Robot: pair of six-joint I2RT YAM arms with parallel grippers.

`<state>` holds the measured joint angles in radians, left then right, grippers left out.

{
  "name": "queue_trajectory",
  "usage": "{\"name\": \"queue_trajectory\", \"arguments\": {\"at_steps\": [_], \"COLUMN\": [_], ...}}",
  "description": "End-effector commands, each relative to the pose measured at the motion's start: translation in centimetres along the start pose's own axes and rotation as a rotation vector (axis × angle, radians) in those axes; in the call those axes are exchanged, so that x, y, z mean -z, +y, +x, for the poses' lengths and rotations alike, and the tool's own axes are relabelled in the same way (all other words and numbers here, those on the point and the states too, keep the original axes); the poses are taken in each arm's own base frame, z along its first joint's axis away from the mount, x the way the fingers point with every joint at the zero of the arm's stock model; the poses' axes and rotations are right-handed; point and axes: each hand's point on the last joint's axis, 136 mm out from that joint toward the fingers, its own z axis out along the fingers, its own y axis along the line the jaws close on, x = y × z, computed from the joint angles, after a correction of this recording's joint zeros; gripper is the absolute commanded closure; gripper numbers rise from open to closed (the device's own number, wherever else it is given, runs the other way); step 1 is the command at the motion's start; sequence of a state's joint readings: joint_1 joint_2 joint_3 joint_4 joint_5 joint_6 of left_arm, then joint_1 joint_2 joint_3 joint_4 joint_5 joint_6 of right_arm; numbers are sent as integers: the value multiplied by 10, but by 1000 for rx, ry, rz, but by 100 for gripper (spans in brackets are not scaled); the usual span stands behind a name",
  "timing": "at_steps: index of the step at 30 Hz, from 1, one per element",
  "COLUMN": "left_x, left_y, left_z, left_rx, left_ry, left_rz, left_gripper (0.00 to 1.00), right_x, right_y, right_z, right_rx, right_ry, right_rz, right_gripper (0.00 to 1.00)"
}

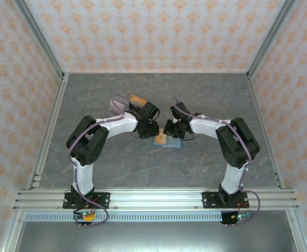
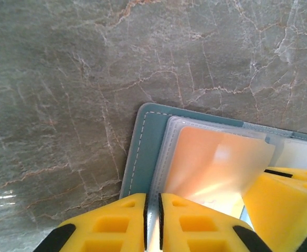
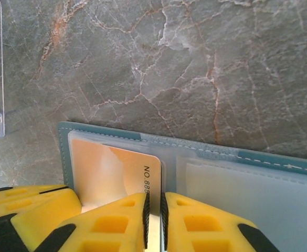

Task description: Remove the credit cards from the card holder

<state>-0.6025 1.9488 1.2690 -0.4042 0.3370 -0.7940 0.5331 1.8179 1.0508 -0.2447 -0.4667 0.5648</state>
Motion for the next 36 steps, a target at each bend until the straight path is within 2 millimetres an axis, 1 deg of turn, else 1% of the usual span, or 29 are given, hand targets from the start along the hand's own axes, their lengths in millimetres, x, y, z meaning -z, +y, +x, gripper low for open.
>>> {"name": "queue_trajectory", "arguments": {"at_steps": [1,8,12,14,17,19,25,32,36], "left_x": [-13,-13,-12,-12,-12,-13,-15,-17,-17], "left_y": [13,18,20,20,18,18,19,18,17], "left_z": [10,11,11,11,11,11,12,14,16], "left_rx": [26,26,29,30,30,30,33,29,27], "left_ry": [30,32,30,29,32,35,41,49,59], "left_rz": [-43,-67,-75,-75,-69,-69,-67,-62,-52], "left_gripper": [86,87,87,88,88,88,89,90,90], "right_x": [-5,-1,8,13,17,13,0,-7,-9], "right_y": [-7,-11,-13,-12,-5,1,-5,-7,1], "right_z": [3,1,-4,-6,-6,-3,3,6,8], "right_rx": [-3,-6,-2,2,18,27,9,0,5], "right_ry": [15,-2,-37,-52,-48,-23,19,40,51], "right_rz": [19,42,67,70,39,8,17,10,-40], "right_gripper": [83,83,77,77,76,78,79,80,81]}}
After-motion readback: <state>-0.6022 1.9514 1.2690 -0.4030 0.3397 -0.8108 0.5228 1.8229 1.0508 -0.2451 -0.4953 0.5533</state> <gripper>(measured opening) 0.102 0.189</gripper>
